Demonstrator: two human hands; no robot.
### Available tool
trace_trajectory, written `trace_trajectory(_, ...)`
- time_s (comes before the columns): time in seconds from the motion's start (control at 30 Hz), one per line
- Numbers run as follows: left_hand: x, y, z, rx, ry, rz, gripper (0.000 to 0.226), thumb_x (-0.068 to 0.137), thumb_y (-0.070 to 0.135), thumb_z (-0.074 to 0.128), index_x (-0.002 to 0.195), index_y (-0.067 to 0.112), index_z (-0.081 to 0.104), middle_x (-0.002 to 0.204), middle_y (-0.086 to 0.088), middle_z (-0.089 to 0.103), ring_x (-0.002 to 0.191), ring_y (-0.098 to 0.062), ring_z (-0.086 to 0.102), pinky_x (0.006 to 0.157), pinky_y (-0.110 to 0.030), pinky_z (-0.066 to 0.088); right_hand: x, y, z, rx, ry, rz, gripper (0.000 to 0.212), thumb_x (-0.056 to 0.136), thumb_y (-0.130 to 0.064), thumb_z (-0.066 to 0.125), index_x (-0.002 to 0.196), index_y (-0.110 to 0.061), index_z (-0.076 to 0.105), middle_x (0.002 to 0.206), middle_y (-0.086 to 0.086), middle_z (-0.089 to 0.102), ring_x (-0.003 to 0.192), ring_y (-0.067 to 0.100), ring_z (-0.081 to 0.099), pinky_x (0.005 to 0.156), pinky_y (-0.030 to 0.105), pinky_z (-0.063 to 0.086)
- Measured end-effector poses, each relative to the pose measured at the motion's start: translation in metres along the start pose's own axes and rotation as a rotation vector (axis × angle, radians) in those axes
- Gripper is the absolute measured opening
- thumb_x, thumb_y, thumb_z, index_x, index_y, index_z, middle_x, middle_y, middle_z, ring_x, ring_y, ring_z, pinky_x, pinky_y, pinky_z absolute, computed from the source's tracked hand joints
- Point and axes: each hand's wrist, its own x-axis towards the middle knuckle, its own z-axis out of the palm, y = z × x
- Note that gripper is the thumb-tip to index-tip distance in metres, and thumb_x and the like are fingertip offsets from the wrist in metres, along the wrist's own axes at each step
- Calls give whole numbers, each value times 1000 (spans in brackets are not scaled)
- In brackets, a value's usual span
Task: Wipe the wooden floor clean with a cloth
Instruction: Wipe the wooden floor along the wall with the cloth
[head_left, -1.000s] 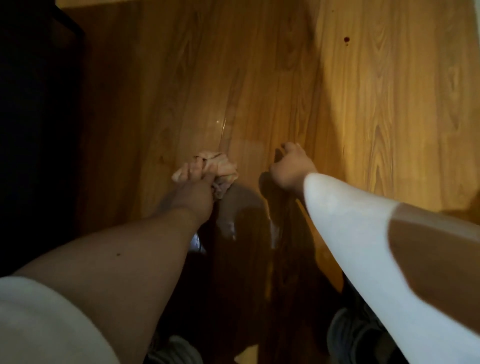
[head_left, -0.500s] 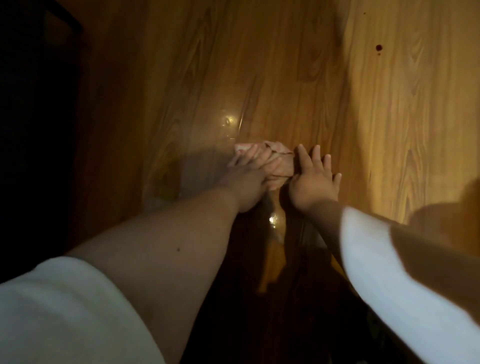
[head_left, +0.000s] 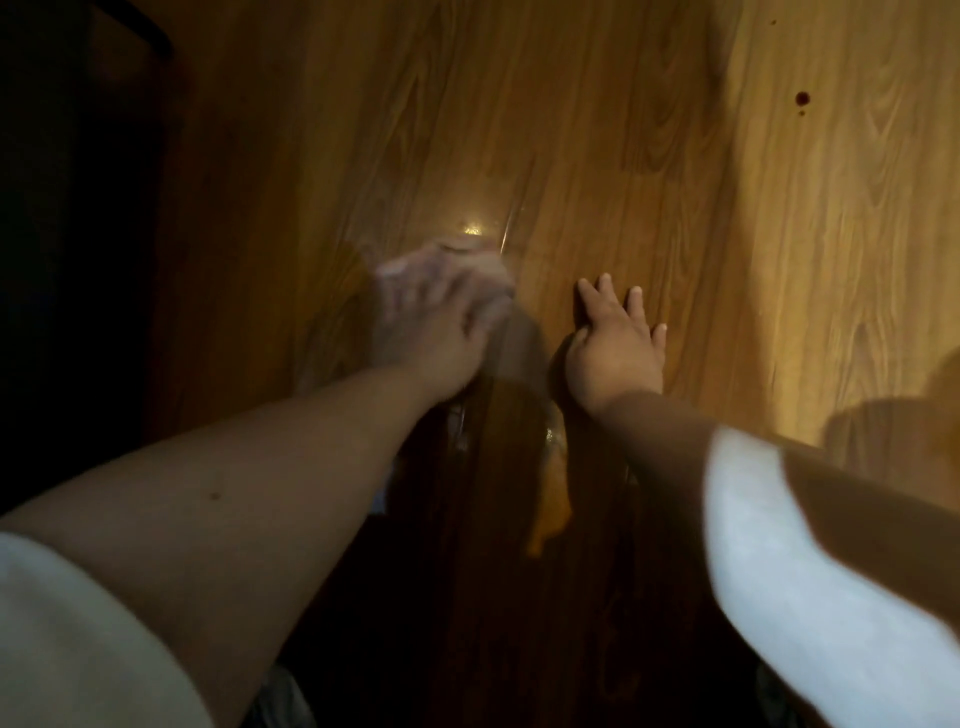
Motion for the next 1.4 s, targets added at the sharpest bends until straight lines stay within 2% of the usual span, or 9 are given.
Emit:
trace_trajectory(0.17, 8, -16, -2, 116, -97, 376, 62, 92, 49, 30, 151, 36, 15, 160, 7, 4, 146, -17, -7, 115, -42, -9, -2, 2, 3, -44, 9, -26, 59, 97, -19, 36, 152, -30, 20, 162, -7, 9, 149, 22, -1, 119, 50, -1)
trace_trajectory(0.4, -34, -144, -18, 58, 59, -675, 69, 95, 61, 19, 153, 25, 4, 160, -13, -2, 146, -33, 1, 117, -47, 1, -8, -22, 16, -73, -15, -99, 62, 94, -15, 41, 151, -31, 24, 161, -8, 12, 149, 21, -2, 118, 51, -5)
trace_trajectory(0.5, -33, -155, -25, -128, 95, -875, 80, 89, 72, 16, 153, 24, 8, 160, -12, 4, 146, -30, 7, 118, -46, 4, -16, -46, 32, -70, -24, -168, 65, 92, -13, 41, 150, -35, 24, 161, -12, 12, 149, 19, -1, 118, 49, -7)
trace_trajectory(0.6, -37, -129, -24, -222, 181, -619, 60, 92, 51, 40, 146, 25, 33, 153, -10, 30, 141, -28, 24, 116, -43, 17, -19, -55, 43, -155, -62, -230, 59, 96, -19, 36, 151, -35, 20, 161, -11, 10, 149, 20, -2, 115, 52, -10)
trace_trajectory(0.73, -70, -56, 5, -2, 11, -78, 63, 87, 47, 34, 148, 34, 27, 159, 0, 18, 146, -30, 7, 118, -49, 5, -19, -54, 39, -170, -93, -213, 59, 94, -23, 35, 151, -32, 24, 162, -8, 10, 149, 21, 0, 115, 54, -9)
trace_trajectory(0.9, -92, -60, 12, 66, -35, 202, 67, 85, 43, 40, 149, 30, 29, 158, -3, 20, 145, -28, 11, 116, -44, 5, -30, -46, 27, -237, -118, -209, 61, 94, -20, 39, 152, -31, 24, 162, -8, 8, 149, 21, -1, 116, 52, -7)
trace_trajectory(1.17, -141, -145, -9, -21, -62, -1066, 76, 93, 58, 26, 152, 17, 3, 157, -19, 4, 141, -39, 17, 112, -51, 20, -70, -39, 25, -220, -153, -196, 60, 95, -15, 39, 151, -29, 25, 162, -7, 10, 149, 21, 0, 118, 49, -3)
trace_trajectory(1.27, -146, -102, -3, 6, -42, -830, 65, 94, 48, 31, 150, 19, 16, 152, -18, 23, 137, -36, 27, 111, -49, 26, -80, -41, 27, -209, -142, -213, 59, 95, -15, 40, 150, -30, 27, 162, -7, 12, 149, 21, 2, 118, 48, -1)
trace_trajectory(1.4, -185, -37, 24, 175, -187, 272, 65, 87, 41, 36, 149, 32, 21, 158, -2, 16, 145, -24, 1, 115, -45, -6, -92, -43, 25, -173, -135, -227, 59, 95, -14, 40, 151, -29, 27, 161, -6, 13, 149, 20, 3, 120, 46, 1)
